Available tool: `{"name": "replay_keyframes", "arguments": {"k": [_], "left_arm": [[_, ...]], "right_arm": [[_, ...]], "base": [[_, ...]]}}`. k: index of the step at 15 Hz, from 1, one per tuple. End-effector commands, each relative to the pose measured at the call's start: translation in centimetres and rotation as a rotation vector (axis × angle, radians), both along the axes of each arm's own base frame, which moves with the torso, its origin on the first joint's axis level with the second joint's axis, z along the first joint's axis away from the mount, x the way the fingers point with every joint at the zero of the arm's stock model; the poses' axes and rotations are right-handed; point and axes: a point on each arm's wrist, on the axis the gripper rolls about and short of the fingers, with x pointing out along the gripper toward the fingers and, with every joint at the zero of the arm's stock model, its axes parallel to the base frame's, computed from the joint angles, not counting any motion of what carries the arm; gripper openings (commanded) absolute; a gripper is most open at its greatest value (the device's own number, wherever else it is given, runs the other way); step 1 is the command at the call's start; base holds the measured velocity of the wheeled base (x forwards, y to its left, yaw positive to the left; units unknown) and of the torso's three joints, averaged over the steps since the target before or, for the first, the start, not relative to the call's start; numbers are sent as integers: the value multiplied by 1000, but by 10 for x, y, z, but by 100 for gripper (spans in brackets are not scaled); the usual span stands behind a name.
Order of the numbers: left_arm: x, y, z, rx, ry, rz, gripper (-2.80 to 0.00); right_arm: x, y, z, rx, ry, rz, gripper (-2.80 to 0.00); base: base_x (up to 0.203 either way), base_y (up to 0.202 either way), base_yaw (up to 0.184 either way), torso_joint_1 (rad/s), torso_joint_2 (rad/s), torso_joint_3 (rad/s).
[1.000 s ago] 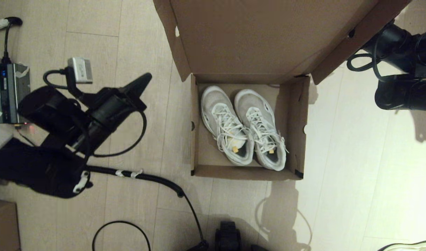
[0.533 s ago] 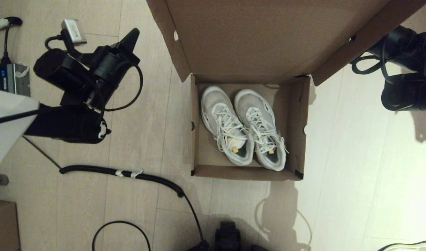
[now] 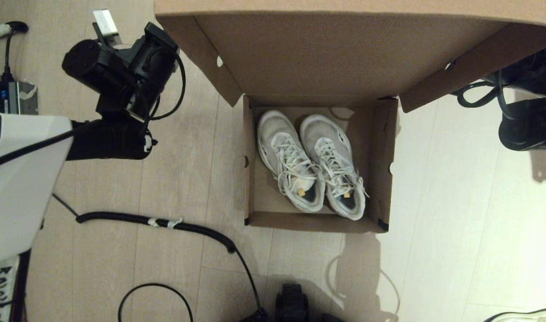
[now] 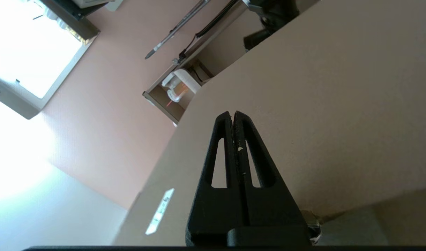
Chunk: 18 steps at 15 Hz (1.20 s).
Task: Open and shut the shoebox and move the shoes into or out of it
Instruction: Close the shoe box
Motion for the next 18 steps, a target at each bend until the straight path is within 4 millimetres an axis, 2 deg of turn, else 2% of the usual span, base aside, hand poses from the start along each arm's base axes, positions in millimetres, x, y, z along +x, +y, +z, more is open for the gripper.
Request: {"name": "replay_keyframes", "arguments": {"k": [1,3,7,10,13,16,18], "left_arm": [[3,-9,-1,-28,33,-108,-280],[0,-20,-2,-41,80,-241,-280],[-24,-53,13,-104,55,-441,-280],[-36,-69,19,-99,41,-502,-280],[-41,-70,20,-63,4,-551,-280],[-53,-70,30,-56,-5,-678,-280],[-57,-77,30,5,-3,-734,-280]], "right_arm": [[-7,0,0,-11,13,9,-280],[-7,0,-1,-15,18,8,-280],[-4,0,-9,-35,49,18,-280],[-3,-2,-16,-56,76,25,-280],[-2,-9,-18,-56,83,6,-280],[0,-11,-26,-56,102,-4,-280],[-1,-13,-32,-57,127,-8,-280]], "base": [[0,0,0,0,0,0],[0,0,0,0,0,0],[0,0,0,0,0,0],[0,0,0,0,0,0],[0,0,0,0,0,0],[0,0,0,0,0,0],[0,0,0,0,0,0]]}}
